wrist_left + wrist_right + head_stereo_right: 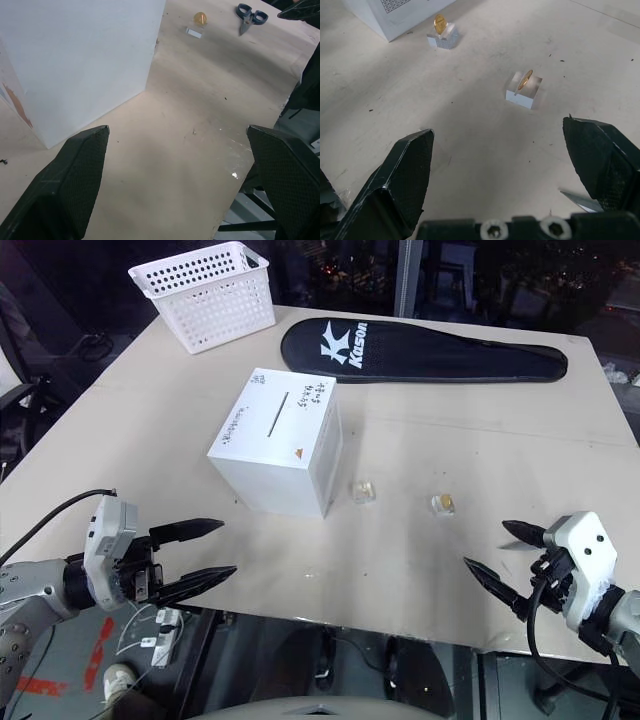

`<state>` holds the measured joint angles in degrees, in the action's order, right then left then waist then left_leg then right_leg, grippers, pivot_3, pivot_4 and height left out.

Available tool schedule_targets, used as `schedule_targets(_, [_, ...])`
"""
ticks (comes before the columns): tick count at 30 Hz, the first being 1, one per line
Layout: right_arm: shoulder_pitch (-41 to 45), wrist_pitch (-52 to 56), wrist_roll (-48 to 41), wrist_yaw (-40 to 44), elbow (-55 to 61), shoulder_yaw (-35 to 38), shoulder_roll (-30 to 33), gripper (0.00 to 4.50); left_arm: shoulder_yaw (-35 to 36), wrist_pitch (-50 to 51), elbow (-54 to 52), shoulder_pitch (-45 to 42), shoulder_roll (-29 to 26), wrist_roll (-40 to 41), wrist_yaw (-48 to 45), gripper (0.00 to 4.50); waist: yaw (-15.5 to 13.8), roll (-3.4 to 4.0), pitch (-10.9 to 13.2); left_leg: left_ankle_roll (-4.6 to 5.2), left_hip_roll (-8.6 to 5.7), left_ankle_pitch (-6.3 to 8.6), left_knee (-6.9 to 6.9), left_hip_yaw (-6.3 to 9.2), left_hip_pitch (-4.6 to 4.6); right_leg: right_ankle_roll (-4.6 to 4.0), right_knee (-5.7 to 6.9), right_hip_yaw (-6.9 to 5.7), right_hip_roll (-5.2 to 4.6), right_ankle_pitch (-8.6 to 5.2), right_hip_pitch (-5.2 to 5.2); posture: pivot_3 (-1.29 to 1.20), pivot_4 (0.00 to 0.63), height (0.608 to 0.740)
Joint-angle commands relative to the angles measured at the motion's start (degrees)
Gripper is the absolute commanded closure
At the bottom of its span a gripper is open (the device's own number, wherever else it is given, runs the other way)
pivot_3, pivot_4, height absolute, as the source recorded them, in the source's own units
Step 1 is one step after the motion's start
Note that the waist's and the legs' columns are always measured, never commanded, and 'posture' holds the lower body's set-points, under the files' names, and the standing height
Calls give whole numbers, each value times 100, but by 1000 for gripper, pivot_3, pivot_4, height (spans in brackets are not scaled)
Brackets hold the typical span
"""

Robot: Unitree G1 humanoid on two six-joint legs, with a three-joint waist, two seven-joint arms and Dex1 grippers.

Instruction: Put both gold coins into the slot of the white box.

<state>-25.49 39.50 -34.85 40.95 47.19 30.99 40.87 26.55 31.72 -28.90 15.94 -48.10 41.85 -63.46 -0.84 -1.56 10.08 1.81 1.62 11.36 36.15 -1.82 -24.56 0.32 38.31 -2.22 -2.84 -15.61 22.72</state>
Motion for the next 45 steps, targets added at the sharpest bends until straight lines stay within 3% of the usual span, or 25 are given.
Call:
schedule_targets(1, [498,433,-373,-574,63,-141,-160,0,-264,154,-287,-620,-88,280,226,20,0,-1,0,0,0,0,0,0,0,0,0,0,0,0,0,0,150,740])
schedule_targets(3, [1336,1248,-736,-1442,-115,-494,-453,0,-757,407,-654,-1382,-50,562,494,20,-10,-2,4,-3,1,1,17,21,-2,3,-1,-19,4,2,-4,0,150,740])
schedule_targets(7, [2076,1934,-980,-2074,-284,-712,-641,0,-1212,882,-833,-2050,34,912,944,20,-1,11,-2,3,-4,-2,29,13,-14,15,-6,-14,-3,22,-10,0,150,740])
schedule_targets(10, [2471,2179,-892,-2357,-443,-997,-620,651,-1453,1237,-855,-2450,46,1231,1233,0,5,11,-1,10,-7,2,26,8,-20,35,-7,-7,7,35,-4,0,150,740])
schedule_targets(12, [2734,2396,-742,-2602,-619,-1258,-652,1461,-1602,1337,-858,-2632,44,1297,1291,0,9,12,-2,10,-7,2,22,8,-19,41,-7,-4,20,31,-2,0,150,740])
schedule_targets(13, [2921,2549,-722,-2748,-735,-1405,-739,1461,-1683,1352,-871,-2715,77,1312,1334,0,10,11,-2,10,-6,2,20,9,-18,42,-7,-3,23,30,-2,0,150,740])
schedule_targets(17, [3302,2867,-717,-2939,-843,-1735,-854,2617,-1800,1264,-933,-2748,161,1245,1447,0,11,12,-1,10,-6,2,17,1,-15,44,-7,9,51,30,-2,0,150,740])
schedule_targets(41, [3613,2932,-288,-2976,-1497,-1926,-991,2617,-1616,990,-1087,-2336,114,1218,1500,0,9,12,-2,10,-2,2,20,1,-14,44,-4,11,56,31,-2,0,150,740])
schedule_targets(45, [3626,2920,-242,-2957,-1532,-1976,-1012,4439,-1595,979,-1091,-2293,123,1218,1519,0,10,12,-2,10,-2,2,20,0,-14,44,-4,12,56,31,-2,0,150,740])
